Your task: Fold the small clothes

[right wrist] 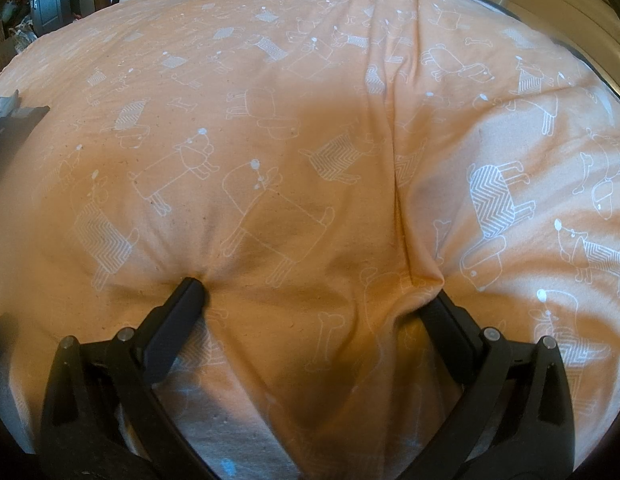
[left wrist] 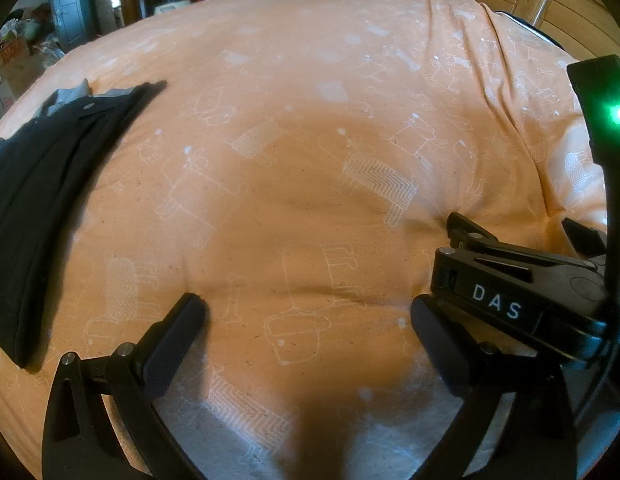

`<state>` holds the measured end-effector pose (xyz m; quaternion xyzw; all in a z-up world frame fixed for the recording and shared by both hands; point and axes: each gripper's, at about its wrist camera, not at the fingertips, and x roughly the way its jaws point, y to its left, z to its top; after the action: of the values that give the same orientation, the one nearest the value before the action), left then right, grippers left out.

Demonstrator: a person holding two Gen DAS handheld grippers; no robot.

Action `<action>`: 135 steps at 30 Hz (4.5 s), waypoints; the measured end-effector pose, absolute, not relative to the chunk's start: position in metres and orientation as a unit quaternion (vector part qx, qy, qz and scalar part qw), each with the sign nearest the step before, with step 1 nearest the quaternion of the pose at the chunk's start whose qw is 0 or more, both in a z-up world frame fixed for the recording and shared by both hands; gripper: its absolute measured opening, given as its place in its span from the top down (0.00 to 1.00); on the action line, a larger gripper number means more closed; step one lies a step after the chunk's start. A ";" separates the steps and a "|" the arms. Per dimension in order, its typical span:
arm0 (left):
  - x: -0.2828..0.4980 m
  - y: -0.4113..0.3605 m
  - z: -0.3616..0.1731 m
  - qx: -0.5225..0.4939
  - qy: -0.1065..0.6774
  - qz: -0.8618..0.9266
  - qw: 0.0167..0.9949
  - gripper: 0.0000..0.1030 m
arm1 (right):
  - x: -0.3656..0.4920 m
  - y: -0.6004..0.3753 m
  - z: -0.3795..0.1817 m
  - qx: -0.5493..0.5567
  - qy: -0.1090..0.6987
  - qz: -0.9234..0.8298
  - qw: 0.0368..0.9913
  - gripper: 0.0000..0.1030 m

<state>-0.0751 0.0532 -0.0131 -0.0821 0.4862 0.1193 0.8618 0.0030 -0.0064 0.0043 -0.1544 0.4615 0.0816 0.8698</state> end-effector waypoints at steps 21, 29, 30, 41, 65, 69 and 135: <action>-0.072 0.054 -0.015 -0.084 0.485 0.116 0.862 0.00 | 0.004 -0.008 0.004 -0.154 0.469 0.082 0.866 0.00; -0.072 0.054 -0.015 -0.083 0.486 0.117 0.862 0.00 | 0.004 -0.007 0.004 -0.154 0.468 0.082 0.866 0.00; -0.072 0.054 -0.015 -0.083 0.486 0.117 0.862 0.00 | 0.004 -0.007 0.004 -0.154 0.468 0.082 0.866 0.00; -0.075 0.049 -0.015 -0.100 0.468 0.106 0.871 0.00 | 0.005 -0.007 0.004 -0.154 0.468 0.082 0.866 0.00; -0.074 0.051 -0.015 -0.092 0.480 0.113 0.865 0.00 | 0.005 -0.007 0.004 -0.154 0.468 0.082 0.866 0.00; -0.074 0.051 -0.016 -0.091 0.480 0.113 0.865 0.00 | 0.005 -0.007 0.004 -0.154 0.468 0.082 0.866 0.00; -0.075 0.053 -0.015 -0.086 0.476 0.107 0.869 0.00 | 0.004 -0.006 0.005 -0.165 0.462 0.075 0.868 0.00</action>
<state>-0.0750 0.0528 -0.0149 -0.0863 0.4756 0.1065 0.8689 0.0044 -0.0063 0.0047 -0.1648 0.4623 0.0754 0.8680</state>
